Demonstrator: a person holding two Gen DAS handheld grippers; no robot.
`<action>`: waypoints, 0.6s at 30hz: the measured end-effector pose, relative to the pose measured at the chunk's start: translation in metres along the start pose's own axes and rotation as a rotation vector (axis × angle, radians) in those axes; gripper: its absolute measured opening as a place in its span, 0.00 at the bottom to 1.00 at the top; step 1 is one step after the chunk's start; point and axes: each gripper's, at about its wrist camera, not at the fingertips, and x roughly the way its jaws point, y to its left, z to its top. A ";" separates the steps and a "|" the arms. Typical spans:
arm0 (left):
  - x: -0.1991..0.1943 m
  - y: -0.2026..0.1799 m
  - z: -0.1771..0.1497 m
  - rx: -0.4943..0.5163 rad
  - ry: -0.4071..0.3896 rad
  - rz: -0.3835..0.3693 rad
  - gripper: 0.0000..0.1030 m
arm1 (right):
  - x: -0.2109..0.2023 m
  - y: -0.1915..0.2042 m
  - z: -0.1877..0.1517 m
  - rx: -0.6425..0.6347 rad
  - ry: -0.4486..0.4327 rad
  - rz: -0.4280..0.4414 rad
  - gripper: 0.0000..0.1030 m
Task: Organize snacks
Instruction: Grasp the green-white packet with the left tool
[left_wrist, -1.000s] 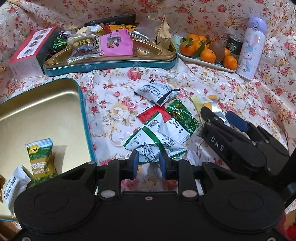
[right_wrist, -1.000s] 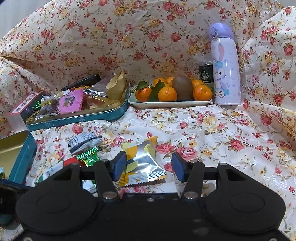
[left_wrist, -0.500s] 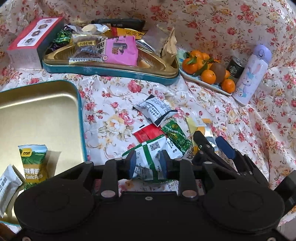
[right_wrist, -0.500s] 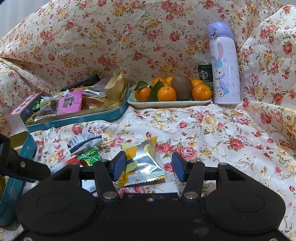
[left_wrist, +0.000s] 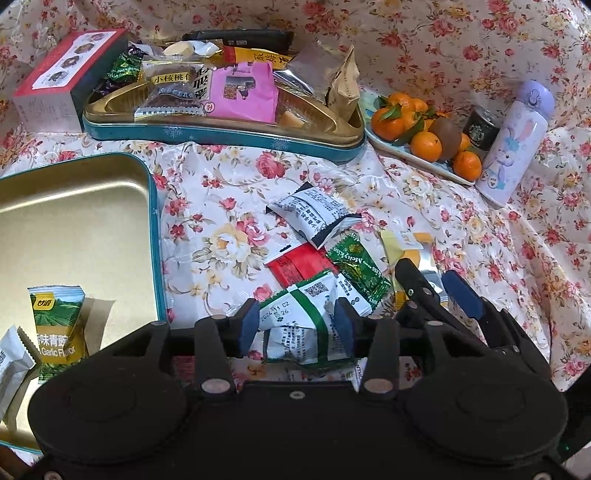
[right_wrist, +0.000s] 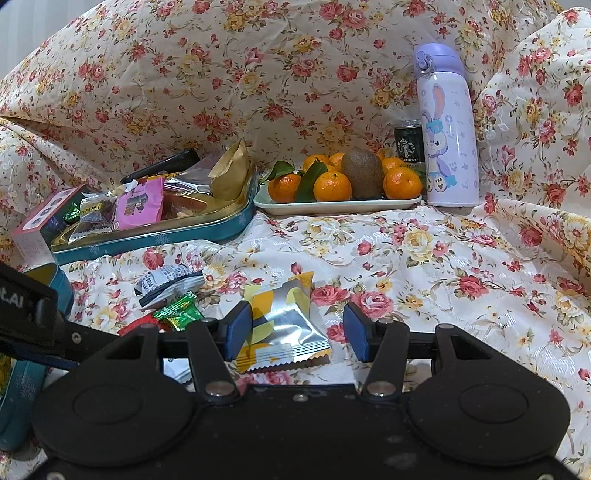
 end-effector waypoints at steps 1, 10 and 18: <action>0.001 0.000 0.000 0.001 0.002 0.001 0.54 | 0.000 0.000 0.000 -0.001 0.000 0.000 0.53; 0.011 -0.003 -0.003 0.009 0.013 0.017 0.57 | 0.000 -0.001 0.000 -0.001 0.000 0.002 0.53; 0.009 -0.005 -0.006 0.025 -0.009 0.012 0.52 | 0.000 0.000 0.000 0.002 -0.003 0.018 0.43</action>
